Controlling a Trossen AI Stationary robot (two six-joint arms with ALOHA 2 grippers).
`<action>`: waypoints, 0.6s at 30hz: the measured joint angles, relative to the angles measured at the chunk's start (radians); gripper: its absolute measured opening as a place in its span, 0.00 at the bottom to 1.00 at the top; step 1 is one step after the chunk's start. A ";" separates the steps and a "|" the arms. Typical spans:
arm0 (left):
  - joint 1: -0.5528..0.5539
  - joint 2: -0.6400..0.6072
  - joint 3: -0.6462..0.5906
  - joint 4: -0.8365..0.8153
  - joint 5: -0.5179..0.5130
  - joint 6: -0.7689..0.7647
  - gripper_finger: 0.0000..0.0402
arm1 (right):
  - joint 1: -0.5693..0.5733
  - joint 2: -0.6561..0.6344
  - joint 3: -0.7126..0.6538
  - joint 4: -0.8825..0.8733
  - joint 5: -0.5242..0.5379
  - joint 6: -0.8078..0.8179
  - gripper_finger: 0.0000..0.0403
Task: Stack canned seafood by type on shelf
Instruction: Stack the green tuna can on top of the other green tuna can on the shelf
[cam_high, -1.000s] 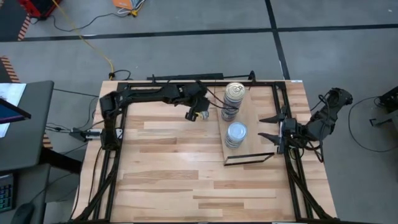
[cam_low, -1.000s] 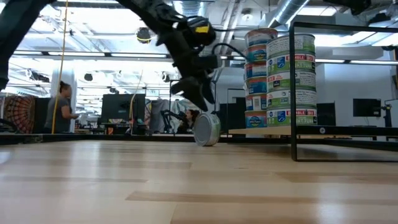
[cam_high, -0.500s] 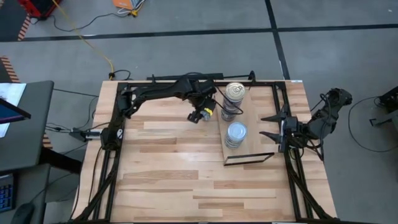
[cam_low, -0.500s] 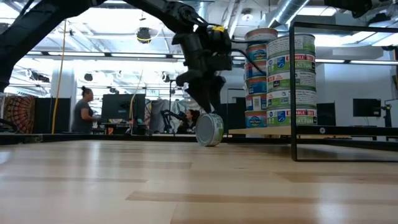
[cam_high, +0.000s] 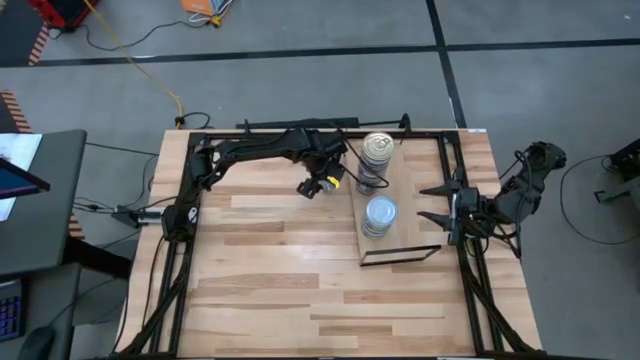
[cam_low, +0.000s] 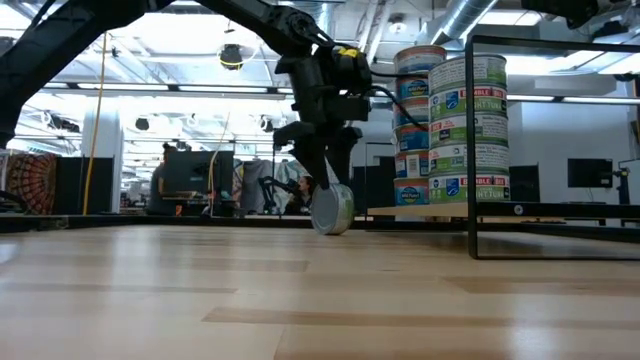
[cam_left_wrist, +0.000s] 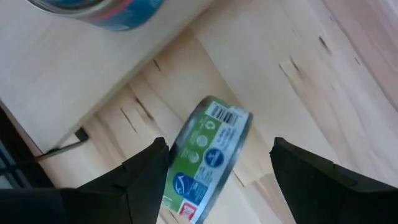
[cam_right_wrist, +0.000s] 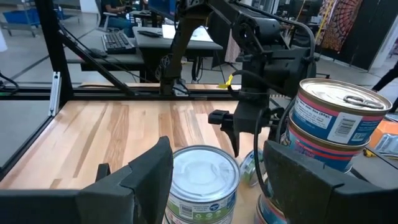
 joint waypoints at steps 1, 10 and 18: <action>0.002 0.000 0.000 -0.010 -0.003 0.006 0.67 | 0.000 0.000 0.000 0.000 0.000 0.000 0.69; 0.007 0.000 -0.051 -0.027 -0.073 0.051 0.67 | 0.000 0.000 0.000 0.001 0.000 0.000 0.69; 0.005 0.000 -0.108 -0.033 -0.192 0.209 0.67 | 0.000 0.000 0.000 0.003 0.000 0.000 0.69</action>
